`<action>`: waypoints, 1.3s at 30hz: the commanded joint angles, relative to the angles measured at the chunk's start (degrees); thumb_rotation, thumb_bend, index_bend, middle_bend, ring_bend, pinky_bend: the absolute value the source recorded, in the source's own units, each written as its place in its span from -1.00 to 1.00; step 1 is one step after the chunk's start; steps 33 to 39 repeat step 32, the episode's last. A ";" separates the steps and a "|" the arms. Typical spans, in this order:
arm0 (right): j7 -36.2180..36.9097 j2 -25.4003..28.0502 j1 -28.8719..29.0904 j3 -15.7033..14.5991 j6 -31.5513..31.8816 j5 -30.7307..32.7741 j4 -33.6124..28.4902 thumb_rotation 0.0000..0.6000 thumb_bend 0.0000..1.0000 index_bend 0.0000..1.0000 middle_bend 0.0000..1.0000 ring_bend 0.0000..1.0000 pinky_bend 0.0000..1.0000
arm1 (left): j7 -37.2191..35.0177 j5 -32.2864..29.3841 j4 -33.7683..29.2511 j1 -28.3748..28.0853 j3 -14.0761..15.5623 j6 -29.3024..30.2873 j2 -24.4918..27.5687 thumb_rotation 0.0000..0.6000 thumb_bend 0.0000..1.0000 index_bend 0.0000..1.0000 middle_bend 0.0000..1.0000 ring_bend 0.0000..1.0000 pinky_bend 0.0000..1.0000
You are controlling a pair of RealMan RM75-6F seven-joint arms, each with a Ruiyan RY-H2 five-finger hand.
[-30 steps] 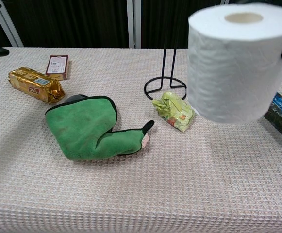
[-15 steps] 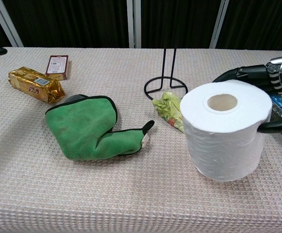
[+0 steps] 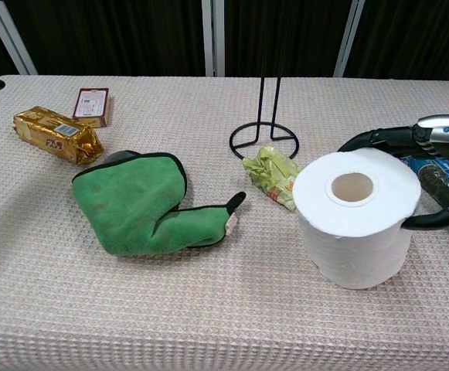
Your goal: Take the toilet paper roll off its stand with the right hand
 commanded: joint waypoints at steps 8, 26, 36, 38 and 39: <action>-1.41 7.03 -2.48 -2.20 6.33 0.88 -2.59 1.00 -1.00 -1.00 -1.00 -1.00 -1.00 | 0.67 0.48 -2.16 0.38 0.17 0.64 0.98 0.45 -0.67 -0.86 -0.87 -0.80 -0.54; -45.47 6.44 -33.31 2.47 37.71 24.10 6.20 1.00 -0.84 -1.00 -1.00 -1.00 -1.00 | 12.61 5.08 -1.68 19.88 10.03 21.24 5.20 -0.44 -0.76 -0.87 -0.87 -0.89 -0.56; -43.66 3.69 -33.65 3.19 36.28 22.88 10.21 1.00 -0.81 -1.00 -1.00 -1.00 -1.00 | 7.75 5.99 1.35 21.71 10.84 21.62 4.59 -0.50 -0.76 -0.87 -0.87 -0.89 -0.56; -43.66 3.69 -33.65 3.19 36.28 22.88 10.21 1.00 -0.81 -1.00 -1.00 -1.00 -1.00 | 7.75 5.99 1.35 21.71 10.84 21.62 4.59 -0.50 -0.76 -0.87 -0.87 -0.89 -0.56; -43.66 3.69 -33.65 3.19 36.28 22.88 10.21 1.00 -0.81 -1.00 -1.00 -1.00 -1.00 | 7.75 5.99 1.35 21.71 10.84 21.62 4.59 -0.50 -0.76 -0.87 -0.87 -0.89 -0.56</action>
